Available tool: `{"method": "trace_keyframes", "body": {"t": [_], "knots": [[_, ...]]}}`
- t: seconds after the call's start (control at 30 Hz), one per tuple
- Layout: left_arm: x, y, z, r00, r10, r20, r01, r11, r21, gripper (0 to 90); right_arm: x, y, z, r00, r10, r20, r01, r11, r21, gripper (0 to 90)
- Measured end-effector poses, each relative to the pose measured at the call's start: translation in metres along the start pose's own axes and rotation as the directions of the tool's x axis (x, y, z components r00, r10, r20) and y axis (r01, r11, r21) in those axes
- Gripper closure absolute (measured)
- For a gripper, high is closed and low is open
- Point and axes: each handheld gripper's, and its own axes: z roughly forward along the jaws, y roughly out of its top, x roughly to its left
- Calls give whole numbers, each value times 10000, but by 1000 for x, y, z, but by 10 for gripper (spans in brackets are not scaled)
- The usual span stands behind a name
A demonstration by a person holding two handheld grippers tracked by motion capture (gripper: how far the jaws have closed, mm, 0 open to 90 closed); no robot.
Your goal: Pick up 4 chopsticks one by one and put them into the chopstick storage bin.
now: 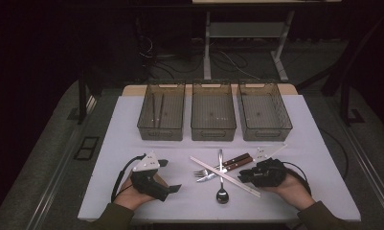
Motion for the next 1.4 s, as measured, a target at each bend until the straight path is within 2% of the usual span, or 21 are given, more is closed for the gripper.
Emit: {"method": "trace_keyframes", "body": {"t": [0.4,0.9,1.4], "knots": [[0,0,0,10000,15,7,-15,10000,18,2,2,-2,10,9998,-209,-51,212,9981,581,807],[0,0,0,10000,17,9,-17,10000,19,2,1,-4,13,9995,-312,-4,311,9960,834,821],[0,0,0,10000,11,-7,-11,10000,13,3,-3,-5,19,9970,-656,411,603,9912,1177,820]]}}
